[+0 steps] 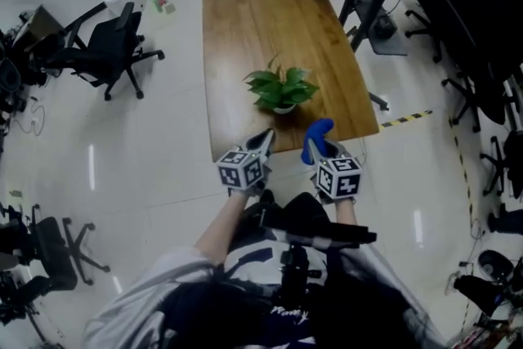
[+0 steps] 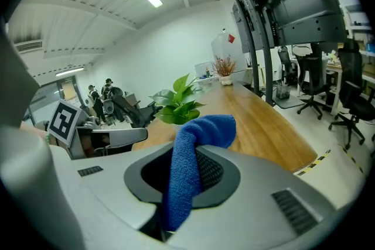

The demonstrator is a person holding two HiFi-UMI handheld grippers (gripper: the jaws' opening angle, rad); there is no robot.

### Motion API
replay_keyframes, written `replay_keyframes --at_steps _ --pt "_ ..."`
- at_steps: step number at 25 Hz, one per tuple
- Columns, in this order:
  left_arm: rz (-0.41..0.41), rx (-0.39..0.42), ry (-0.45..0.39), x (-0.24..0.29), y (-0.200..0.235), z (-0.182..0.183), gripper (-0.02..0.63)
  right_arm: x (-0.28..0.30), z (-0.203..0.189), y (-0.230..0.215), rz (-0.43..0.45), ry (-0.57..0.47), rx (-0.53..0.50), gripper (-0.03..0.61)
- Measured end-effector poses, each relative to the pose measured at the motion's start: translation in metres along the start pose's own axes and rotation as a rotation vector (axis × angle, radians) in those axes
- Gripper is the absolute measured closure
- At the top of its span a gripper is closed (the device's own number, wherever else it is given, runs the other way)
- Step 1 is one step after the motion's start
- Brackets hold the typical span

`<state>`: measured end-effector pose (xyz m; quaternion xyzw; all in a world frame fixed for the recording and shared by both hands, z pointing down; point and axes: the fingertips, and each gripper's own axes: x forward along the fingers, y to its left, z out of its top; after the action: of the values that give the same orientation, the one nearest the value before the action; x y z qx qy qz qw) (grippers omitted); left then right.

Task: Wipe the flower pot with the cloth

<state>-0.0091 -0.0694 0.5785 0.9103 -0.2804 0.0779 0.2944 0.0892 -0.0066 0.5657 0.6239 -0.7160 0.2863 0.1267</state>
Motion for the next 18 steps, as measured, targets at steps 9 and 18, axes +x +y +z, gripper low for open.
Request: replay_keyframes --at_steps 9,18 --pt "0.077 -0.111 0.004 0.04 0.037 0.005 0.611 0.056 0.02 -0.04 0.01 0.082 -0.092 0.515" --pt "0.16 -0.185 0.036 0.061 0.048 -0.009 0.611 0.112 0.033 -0.04 0.203 0.153 -0.384 0.515"
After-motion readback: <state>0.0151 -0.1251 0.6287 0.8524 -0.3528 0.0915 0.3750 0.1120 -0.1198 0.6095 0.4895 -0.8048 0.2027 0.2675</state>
